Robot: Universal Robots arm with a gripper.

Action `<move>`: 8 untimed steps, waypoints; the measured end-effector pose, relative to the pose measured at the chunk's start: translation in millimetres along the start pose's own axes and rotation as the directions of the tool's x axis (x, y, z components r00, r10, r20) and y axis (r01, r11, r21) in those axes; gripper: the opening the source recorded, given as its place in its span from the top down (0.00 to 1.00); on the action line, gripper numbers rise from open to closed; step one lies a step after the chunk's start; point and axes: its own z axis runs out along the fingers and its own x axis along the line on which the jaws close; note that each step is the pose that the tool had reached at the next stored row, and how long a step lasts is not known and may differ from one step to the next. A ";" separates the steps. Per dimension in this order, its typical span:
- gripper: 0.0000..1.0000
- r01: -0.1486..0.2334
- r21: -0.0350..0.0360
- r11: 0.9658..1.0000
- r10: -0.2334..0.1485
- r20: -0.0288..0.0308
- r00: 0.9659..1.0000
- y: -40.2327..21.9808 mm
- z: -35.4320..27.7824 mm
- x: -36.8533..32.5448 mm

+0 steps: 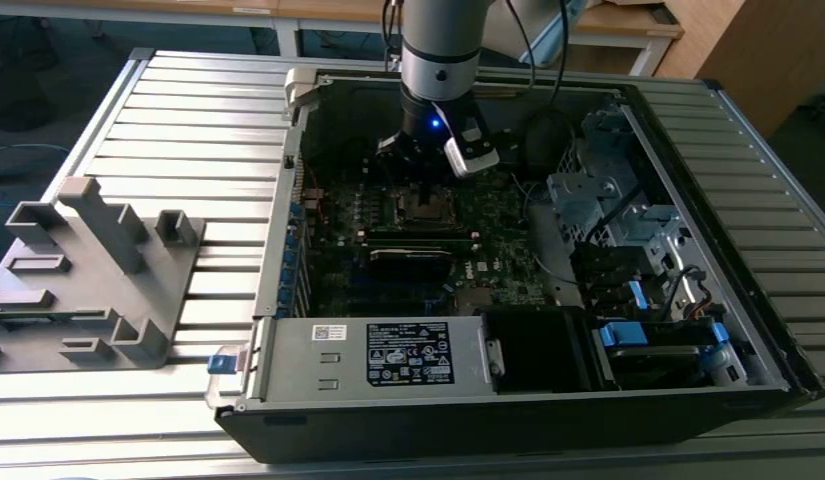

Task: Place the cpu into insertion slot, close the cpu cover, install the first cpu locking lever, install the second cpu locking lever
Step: 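Close the cpu cover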

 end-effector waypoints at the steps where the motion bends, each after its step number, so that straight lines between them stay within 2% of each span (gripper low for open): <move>1: 0.90 0.000 0.000 1.000 0.000 0.000 1.000 0.0 0.0 0.0; 8: 0.90 0.000 -0.003 1.000 0.000 0.000 1.000 0.0 -1.2 0.0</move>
